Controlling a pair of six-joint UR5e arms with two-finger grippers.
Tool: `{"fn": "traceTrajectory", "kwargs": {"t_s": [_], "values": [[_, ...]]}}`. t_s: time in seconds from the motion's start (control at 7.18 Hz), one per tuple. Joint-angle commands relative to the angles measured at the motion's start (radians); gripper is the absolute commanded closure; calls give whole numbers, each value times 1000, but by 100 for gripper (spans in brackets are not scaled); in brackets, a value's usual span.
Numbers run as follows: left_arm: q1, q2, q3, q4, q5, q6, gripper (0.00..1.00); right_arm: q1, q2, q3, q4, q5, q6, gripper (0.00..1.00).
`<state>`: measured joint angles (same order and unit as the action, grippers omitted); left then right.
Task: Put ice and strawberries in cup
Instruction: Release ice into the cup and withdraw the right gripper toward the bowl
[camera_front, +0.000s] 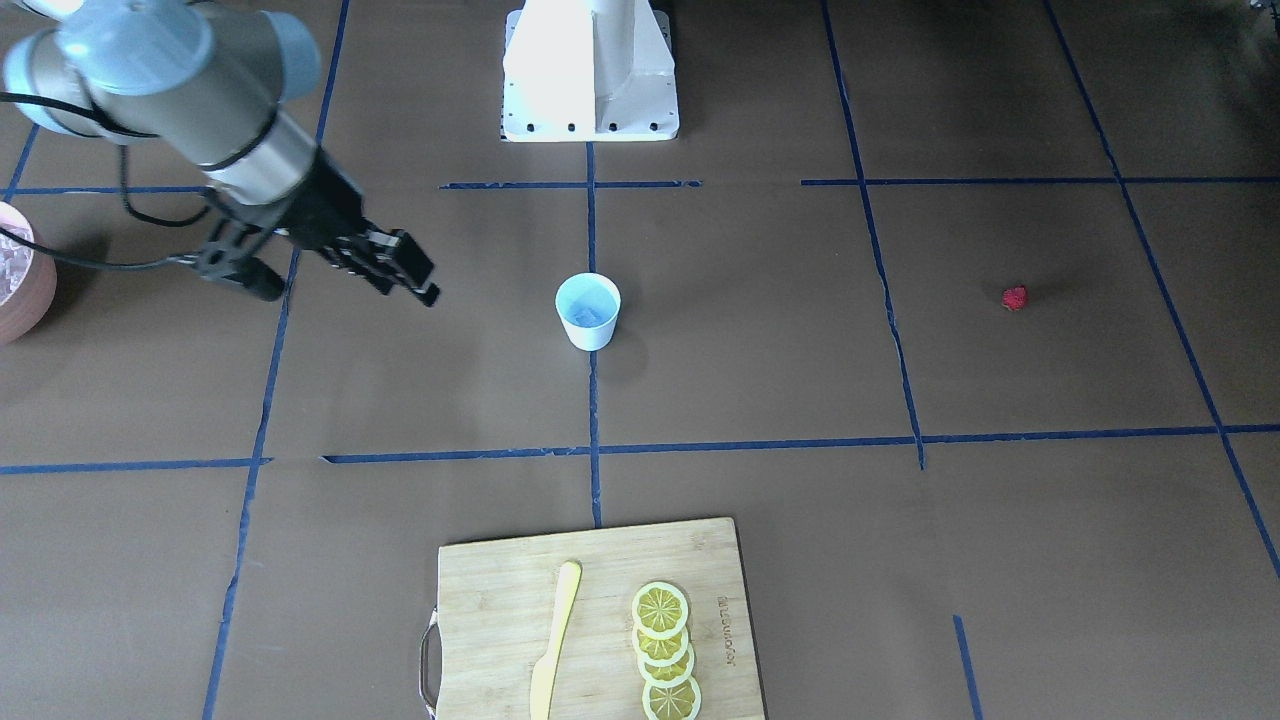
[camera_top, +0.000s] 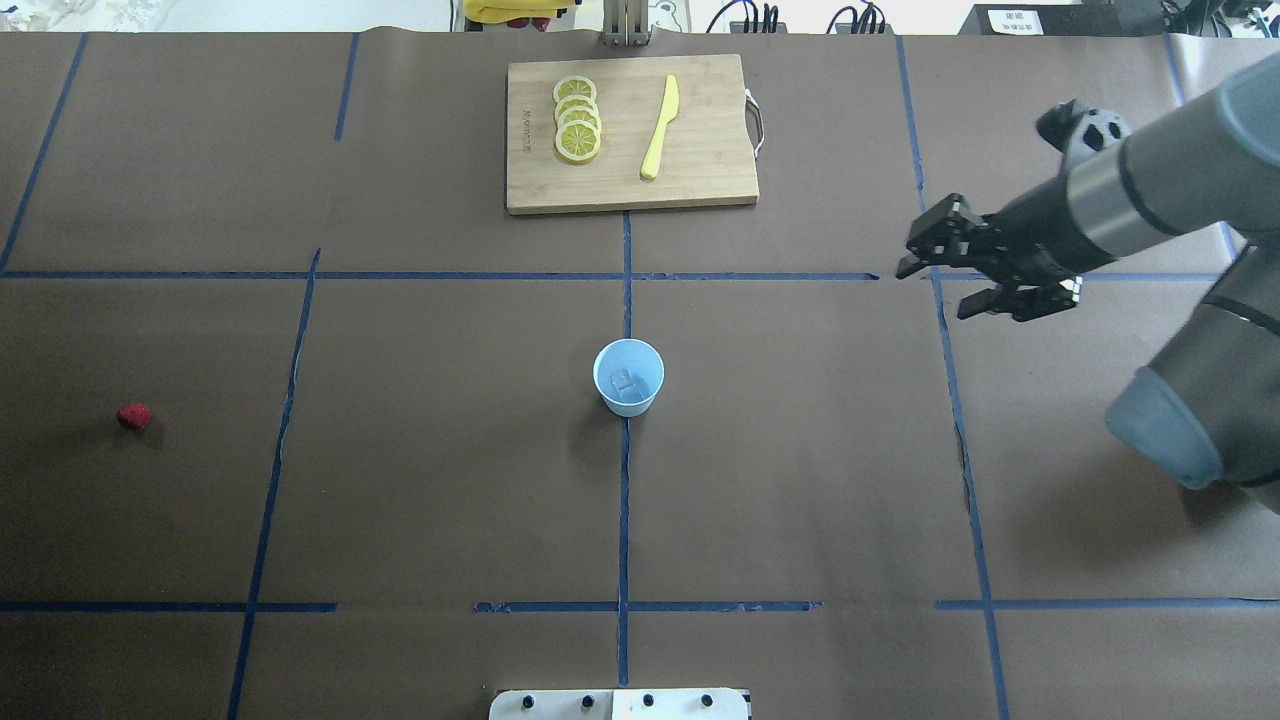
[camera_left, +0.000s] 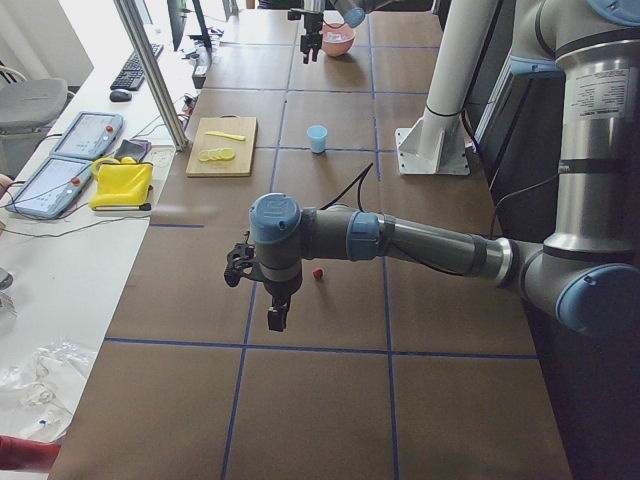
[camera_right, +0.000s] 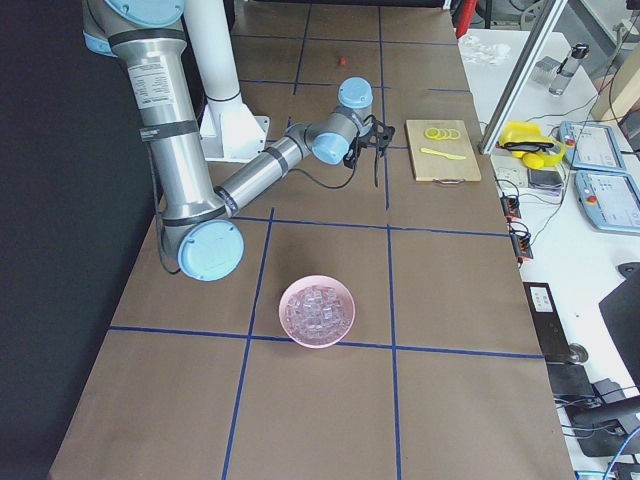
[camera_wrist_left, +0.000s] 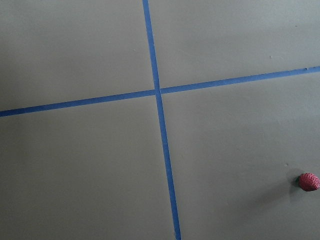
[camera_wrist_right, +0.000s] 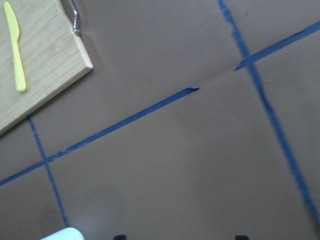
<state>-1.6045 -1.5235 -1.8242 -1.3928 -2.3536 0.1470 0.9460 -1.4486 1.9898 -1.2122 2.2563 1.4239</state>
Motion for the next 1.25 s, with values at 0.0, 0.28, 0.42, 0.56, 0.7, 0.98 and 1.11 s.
{"fn": "traceTrajectory", "kwargs": {"t_s": [0.0, 0.28, 0.42, 0.56, 0.7, 0.98, 1.11], "values": [[0, 0, -7, 0, -1, -1, 0, 111, -278, 41, 6, 9, -417, 20], [0, 0, -12, 0, -1, -3, 0, 216, -433, 11, 14, 9, -767, 16], [0, -1, -15, 0, -1, -3, 0, 247, -464, -23, 14, 8, -860, 16], [0, 0, -15, 0, -1, -3, 0, 288, -464, -89, 14, 5, -970, 1], [0, 0, -17, 0, -1, -3, 0, 310, -460, -132, 14, 5, -1018, 2], [-2, 0, -18, 0, -1, -3, 0, 310, -452, -147, 14, 2, -1034, 2], [0, 0, -17, 0, -1, -3, 0, 310, -428, -173, 16, -1, -1031, 2]]}}
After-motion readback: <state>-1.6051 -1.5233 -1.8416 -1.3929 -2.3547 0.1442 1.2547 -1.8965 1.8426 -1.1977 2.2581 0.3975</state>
